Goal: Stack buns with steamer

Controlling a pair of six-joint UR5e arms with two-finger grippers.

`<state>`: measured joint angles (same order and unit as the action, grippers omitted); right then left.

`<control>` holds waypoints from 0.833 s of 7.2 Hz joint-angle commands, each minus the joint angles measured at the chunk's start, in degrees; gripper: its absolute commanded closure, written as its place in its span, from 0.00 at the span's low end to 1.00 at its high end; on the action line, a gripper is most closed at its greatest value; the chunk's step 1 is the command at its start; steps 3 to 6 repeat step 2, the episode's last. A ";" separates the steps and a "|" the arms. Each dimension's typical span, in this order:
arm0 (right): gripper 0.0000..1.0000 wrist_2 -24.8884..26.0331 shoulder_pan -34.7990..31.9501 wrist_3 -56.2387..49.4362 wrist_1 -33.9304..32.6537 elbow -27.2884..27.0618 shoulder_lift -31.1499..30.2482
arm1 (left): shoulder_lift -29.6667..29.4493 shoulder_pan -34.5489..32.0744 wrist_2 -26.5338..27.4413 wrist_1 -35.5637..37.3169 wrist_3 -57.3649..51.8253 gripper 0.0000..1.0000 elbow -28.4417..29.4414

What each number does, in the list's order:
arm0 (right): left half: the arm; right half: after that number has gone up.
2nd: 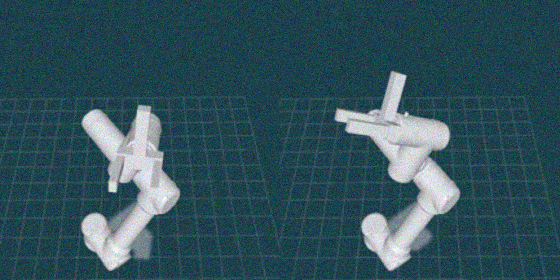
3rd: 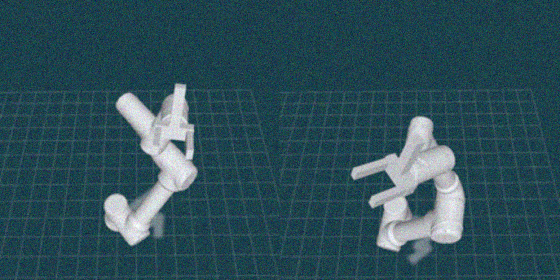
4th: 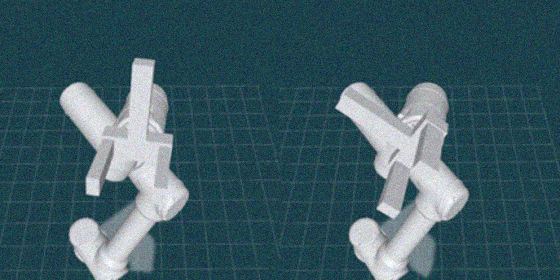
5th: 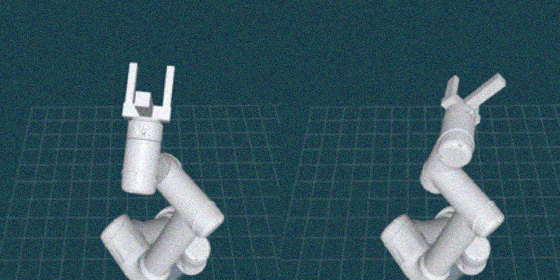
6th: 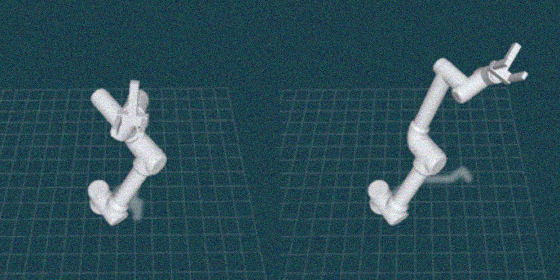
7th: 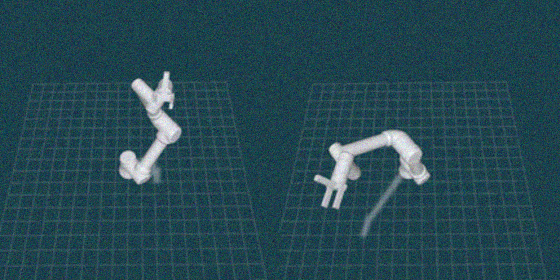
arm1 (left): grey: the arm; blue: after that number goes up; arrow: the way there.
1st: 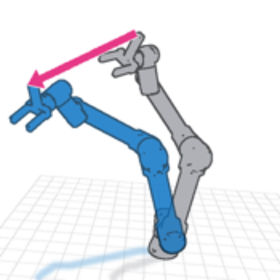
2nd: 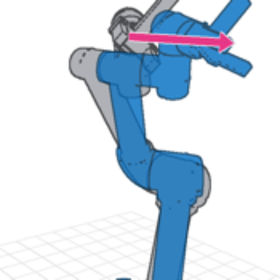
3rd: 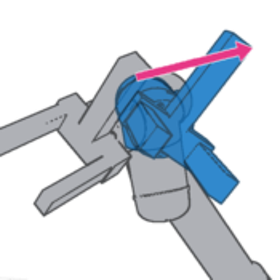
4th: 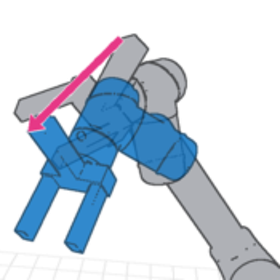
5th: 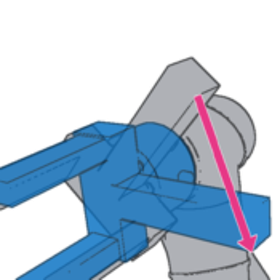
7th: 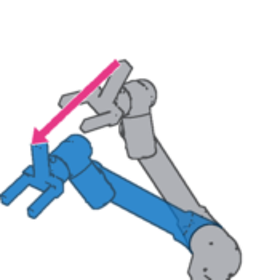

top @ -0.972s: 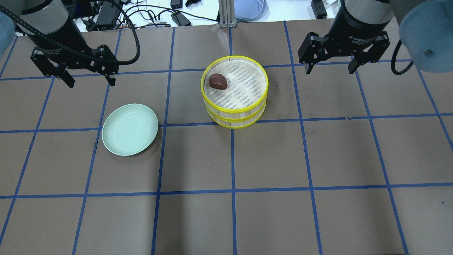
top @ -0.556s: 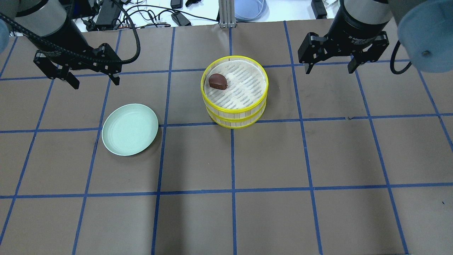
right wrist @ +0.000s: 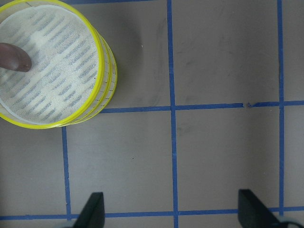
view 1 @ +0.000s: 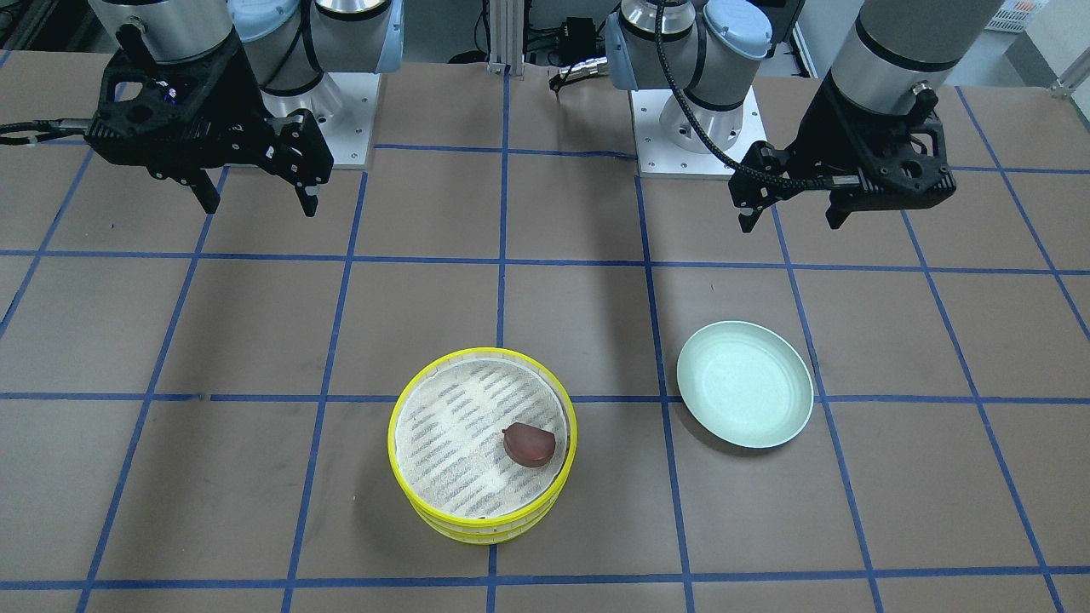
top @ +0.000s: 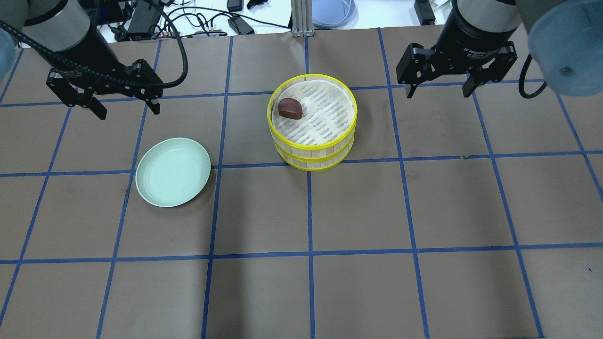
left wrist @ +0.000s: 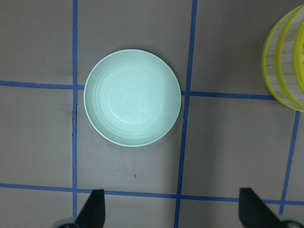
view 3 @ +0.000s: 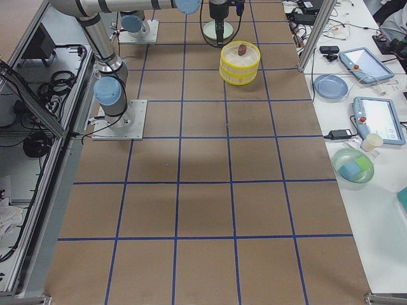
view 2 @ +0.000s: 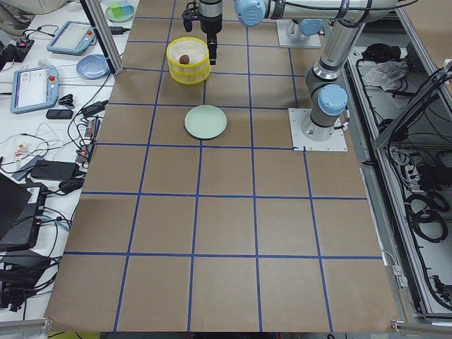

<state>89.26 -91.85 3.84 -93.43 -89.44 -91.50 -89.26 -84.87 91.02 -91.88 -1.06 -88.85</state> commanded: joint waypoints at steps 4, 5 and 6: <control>0.00 -0.05 0.00 -0.14 -0.09 -0.03 0.09 | 0.05 0.06 0.38 0.12 0.00 0.00 -0.01; 0.00 -0.05 0.00 -0.14 -0.09 -0.03 0.09 | 0.05 0.06 0.38 0.12 0.00 0.00 -0.01; 0.00 -0.05 0.00 -0.14 -0.09 -0.03 0.09 | 0.05 0.06 0.38 0.12 0.00 0.00 -0.01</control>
